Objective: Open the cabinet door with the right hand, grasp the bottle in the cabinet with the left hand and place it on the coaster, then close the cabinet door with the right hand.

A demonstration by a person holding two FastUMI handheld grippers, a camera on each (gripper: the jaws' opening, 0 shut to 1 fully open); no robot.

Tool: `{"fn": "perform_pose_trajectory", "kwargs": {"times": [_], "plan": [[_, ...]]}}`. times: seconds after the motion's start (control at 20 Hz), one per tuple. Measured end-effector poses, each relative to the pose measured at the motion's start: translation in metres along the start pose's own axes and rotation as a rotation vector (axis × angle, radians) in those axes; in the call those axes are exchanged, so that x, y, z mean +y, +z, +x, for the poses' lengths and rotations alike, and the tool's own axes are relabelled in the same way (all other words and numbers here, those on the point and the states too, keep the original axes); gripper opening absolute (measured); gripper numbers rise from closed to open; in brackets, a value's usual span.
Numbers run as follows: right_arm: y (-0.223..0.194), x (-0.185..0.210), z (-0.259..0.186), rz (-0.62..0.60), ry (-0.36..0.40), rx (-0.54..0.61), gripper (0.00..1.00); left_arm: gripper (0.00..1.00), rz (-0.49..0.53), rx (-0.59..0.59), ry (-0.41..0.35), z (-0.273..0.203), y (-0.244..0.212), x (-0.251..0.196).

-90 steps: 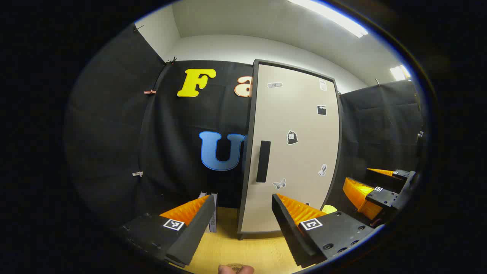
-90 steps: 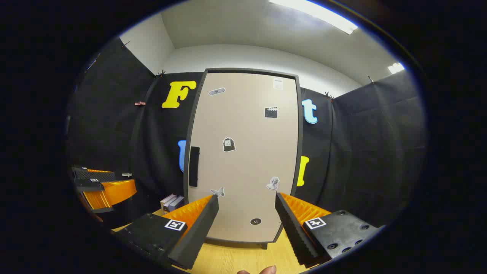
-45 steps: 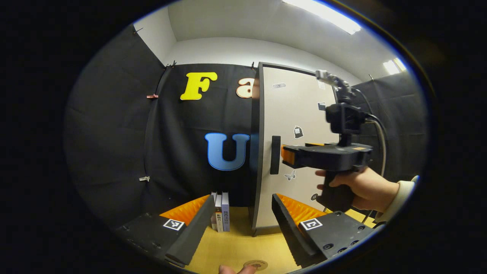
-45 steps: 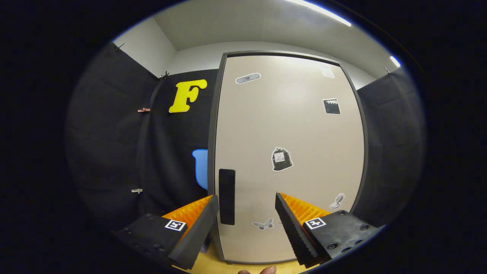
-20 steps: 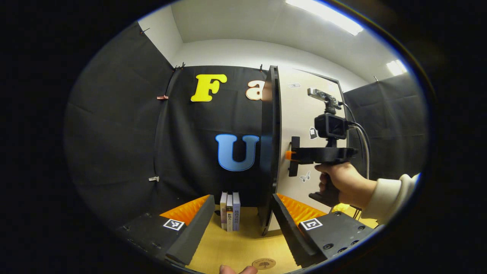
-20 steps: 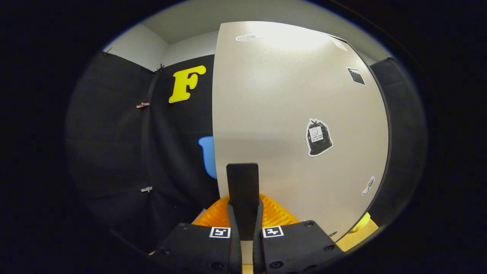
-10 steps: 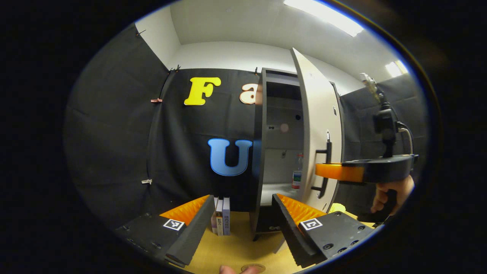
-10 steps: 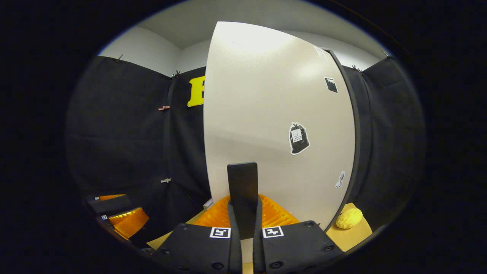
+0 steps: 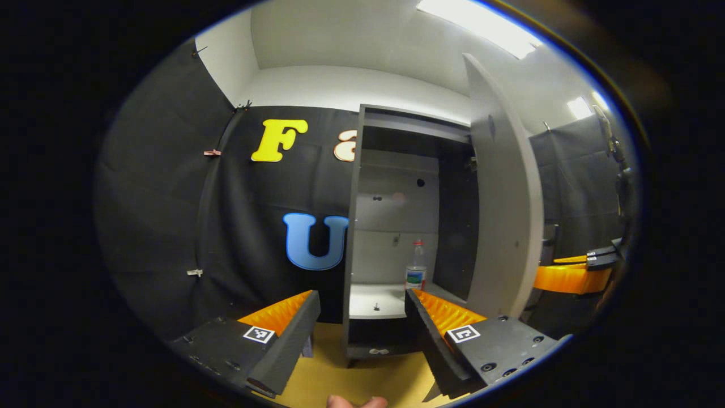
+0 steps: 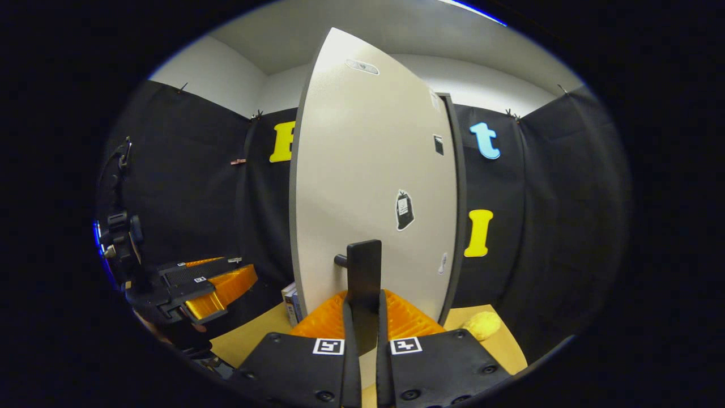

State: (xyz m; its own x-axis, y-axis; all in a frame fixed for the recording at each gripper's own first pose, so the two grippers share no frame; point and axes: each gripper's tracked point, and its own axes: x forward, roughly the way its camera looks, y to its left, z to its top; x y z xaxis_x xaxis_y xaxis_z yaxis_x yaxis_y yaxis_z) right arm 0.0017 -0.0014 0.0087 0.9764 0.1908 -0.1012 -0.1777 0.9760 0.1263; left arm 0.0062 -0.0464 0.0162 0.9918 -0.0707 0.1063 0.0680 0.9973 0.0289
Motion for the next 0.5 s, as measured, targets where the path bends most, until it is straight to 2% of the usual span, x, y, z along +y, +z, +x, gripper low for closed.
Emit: {"fn": "perform_pose_trajectory", "kwargs": {"times": [0.2, 0.45, 0.5], "plan": [[0.005, -0.05, -0.02, 0.002, -0.106, -0.025, 0.14, 0.94, -0.005, -0.005, -0.038, 0.021, -0.002, -0.036], [0.005, -0.113, -0.033, 0.014, -0.196, -0.023, 0.13, 0.95, 0.001, 0.02, -0.077, 0.045, -0.012, -0.081], [0.006, -0.129, -0.039, 0.031, -0.216, -0.024, 0.09, 0.95, 0.002, 0.022, -0.083, 0.049, -0.013, -0.089]]}}
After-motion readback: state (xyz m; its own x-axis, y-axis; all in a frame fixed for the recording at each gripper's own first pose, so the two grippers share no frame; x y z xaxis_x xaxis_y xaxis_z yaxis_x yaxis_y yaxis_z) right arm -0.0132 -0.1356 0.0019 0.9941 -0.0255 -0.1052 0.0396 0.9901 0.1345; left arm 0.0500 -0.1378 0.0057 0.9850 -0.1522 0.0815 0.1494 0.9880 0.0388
